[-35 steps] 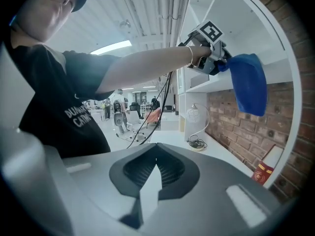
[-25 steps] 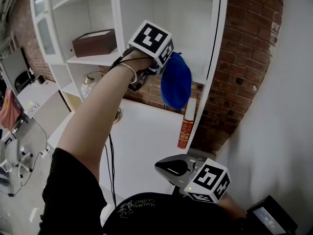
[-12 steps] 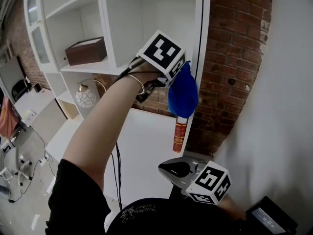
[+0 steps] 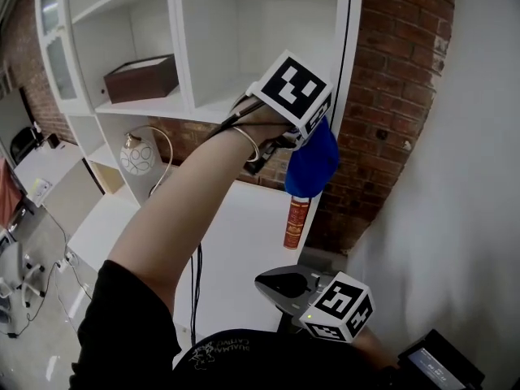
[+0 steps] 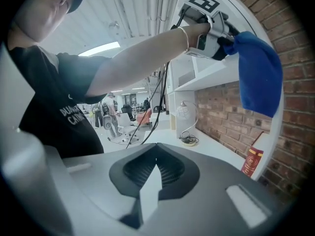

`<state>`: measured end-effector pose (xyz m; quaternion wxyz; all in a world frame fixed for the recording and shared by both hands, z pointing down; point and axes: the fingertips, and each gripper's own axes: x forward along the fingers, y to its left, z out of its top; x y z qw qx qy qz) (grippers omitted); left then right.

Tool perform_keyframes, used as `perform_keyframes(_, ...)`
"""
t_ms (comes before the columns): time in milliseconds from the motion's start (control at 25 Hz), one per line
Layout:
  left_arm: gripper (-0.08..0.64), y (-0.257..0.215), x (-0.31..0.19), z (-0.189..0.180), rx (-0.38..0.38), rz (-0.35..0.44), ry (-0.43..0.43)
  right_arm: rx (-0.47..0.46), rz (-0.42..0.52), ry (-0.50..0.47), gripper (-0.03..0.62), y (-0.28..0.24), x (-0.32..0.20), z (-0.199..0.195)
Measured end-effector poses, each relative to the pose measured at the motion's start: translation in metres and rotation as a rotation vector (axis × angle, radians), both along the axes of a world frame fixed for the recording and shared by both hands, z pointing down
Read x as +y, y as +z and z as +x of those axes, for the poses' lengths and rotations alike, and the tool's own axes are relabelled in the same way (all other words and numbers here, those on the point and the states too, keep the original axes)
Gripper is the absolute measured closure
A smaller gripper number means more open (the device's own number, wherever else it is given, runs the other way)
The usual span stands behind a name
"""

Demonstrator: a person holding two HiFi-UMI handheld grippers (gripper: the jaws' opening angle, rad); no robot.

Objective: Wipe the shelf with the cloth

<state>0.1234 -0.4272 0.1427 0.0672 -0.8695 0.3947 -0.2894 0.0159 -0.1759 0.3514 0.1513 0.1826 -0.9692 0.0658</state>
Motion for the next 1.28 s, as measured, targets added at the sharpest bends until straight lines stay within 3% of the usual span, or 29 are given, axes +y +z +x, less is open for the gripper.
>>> perform_keyframes(120, 0.54, 0.0, 0.002, -0.008, -0.063, 0.054, 0.001, 0.017, 0.029, 0.012, 0.583, -0.006, 0.004, -0.013)
perform_keyframes(240, 0.537, 0.0, 0.002, -0.013, -0.148, 0.139, 0.054, 0.02, 0.017, 0.047, 0.583, -0.006, 0.006, -0.017)
perform_keyframes(320, 0.537, -0.01, -0.005, -0.033, -0.141, 0.184, 0.027, 0.026, 0.014, 0.062, 0.583, -0.007, 0.006, -0.022)
perform_keyframes(400, 0.537, -0.022, -0.019, -0.071, -0.086, 0.217, -0.055, 0.036, 0.019, 0.057, 0.583, -0.008, 0.01, -0.029)
perform_keyframes(600, 0.537, -0.008, -0.028, -0.144, 0.036, 0.129, -0.157, 0.064, 0.008, 0.037, 0.583, -0.003, 0.02, -0.048)
perform_keyframes(760, 0.537, -0.008, -0.027, -0.172, 0.004, 0.151, -0.195, 0.088, 0.025, 0.015, 0.583, -0.004, 0.024, -0.065)
perform_keyframes(960, 0.537, -0.005, -0.025, -0.178, 0.007, 0.125, -0.185, 0.107, 0.026, 0.01, 0.583, -0.001, 0.026, -0.079)
perform_keyframes(1160, 0.537, -0.009, -0.035, -0.189, -0.114, 0.175, -0.219, 0.107, 0.001, 0.05, 0.583, 0.006, 0.023, -0.076)
perform_keyframes(1280, 0.537, -0.009, -0.039, -0.185, -0.12, 0.205, -0.213, 0.107, -0.019, 0.067, 0.583, 0.01, 0.019, -0.072)
